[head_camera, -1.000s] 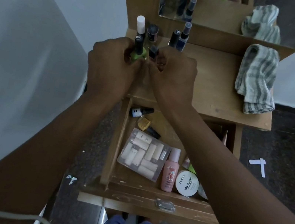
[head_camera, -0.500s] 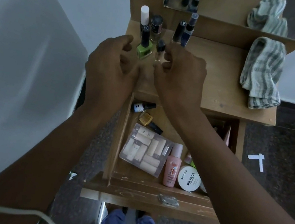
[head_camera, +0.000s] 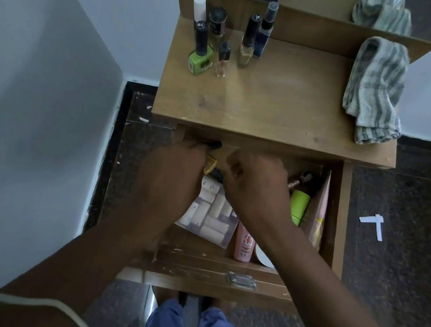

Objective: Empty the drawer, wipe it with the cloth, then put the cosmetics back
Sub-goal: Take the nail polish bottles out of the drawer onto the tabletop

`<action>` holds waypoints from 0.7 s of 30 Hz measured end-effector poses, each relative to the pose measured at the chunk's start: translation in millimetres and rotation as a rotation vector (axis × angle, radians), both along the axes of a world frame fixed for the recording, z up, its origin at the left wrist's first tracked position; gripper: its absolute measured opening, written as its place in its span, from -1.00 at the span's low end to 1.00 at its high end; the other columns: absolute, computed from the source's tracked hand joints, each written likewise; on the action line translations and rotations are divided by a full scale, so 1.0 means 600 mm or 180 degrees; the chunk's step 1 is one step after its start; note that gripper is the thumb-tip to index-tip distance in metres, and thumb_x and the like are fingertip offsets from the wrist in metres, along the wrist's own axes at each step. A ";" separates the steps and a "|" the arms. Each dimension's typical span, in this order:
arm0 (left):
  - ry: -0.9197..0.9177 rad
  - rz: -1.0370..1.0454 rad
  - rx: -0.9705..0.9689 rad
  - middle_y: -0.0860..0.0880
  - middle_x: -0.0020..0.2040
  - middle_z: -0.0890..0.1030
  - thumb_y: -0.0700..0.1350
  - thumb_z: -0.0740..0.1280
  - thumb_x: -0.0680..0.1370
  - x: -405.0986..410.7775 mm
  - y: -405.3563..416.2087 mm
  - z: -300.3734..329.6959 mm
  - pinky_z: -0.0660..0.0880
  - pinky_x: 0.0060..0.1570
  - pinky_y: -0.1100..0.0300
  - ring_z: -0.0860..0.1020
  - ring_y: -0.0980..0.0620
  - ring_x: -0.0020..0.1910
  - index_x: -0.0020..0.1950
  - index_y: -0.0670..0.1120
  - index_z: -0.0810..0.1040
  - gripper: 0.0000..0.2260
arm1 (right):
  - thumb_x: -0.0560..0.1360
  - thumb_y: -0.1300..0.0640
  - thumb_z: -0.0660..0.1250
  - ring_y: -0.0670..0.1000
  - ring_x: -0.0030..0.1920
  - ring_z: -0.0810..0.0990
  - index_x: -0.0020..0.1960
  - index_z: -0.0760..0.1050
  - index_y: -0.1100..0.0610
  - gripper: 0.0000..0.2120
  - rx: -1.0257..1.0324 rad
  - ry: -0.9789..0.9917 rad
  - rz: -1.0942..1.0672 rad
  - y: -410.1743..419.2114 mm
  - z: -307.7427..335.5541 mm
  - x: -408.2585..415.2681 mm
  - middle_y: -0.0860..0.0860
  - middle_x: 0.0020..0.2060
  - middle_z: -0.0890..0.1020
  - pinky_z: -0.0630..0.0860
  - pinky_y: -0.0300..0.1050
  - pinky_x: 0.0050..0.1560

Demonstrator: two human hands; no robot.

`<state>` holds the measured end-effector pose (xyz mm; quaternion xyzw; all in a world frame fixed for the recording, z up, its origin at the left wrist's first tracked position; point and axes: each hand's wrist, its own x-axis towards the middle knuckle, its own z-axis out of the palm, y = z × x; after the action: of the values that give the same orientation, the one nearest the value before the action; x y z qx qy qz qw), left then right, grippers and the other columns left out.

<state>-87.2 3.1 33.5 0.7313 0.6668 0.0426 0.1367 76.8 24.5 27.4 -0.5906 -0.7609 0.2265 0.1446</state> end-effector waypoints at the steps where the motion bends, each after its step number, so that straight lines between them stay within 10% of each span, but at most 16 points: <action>1: 0.0097 -0.0033 -0.0143 -0.16 -0.22 0.66 -0.33 0.46 0.42 0.005 0.007 0.001 0.60 -0.31 -0.01 0.65 -0.20 -0.29 -0.08 -0.14 0.65 -0.86 | 0.51 0.10 0.36 0.18 -0.20 0.65 -0.14 0.61 0.16 -0.86 -0.0179 -0.0232 0.0053 0.000 -0.016 0.001 0.09 -0.22 0.67 0.55 -0.03 -0.25; 8: 0.0994 -0.0061 -0.0499 -0.15 0.11 0.68 -0.28 0.25 0.64 0.045 0.041 0.004 0.55 -0.01 0.04 0.65 -0.17 0.08 0.18 -0.14 0.60 -0.81 | 0.50 0.06 0.38 0.17 -0.07 0.64 -0.04 0.65 0.09 -0.87 -0.0373 -0.0494 0.0121 0.012 -0.061 -0.013 0.09 -0.10 0.66 0.59 -0.02 -0.20; 21: 0.0631 0.0138 -0.0304 -0.16 -0.02 0.70 -0.26 0.34 0.61 0.052 0.050 -0.014 0.59 -0.06 0.02 0.68 -0.18 -0.03 0.06 -0.16 0.66 -0.89 | 0.36 -0.01 0.42 0.18 -0.18 0.66 -0.11 0.62 0.12 -0.78 -0.0662 -0.0243 -0.0018 0.023 -0.053 0.023 0.07 -0.20 0.70 0.61 -0.03 -0.21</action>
<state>-56.3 33.3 25.3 0.7099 0.6941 -0.0589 0.1039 90.5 38.2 -4.6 -0.6128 -0.7366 0.2811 0.0540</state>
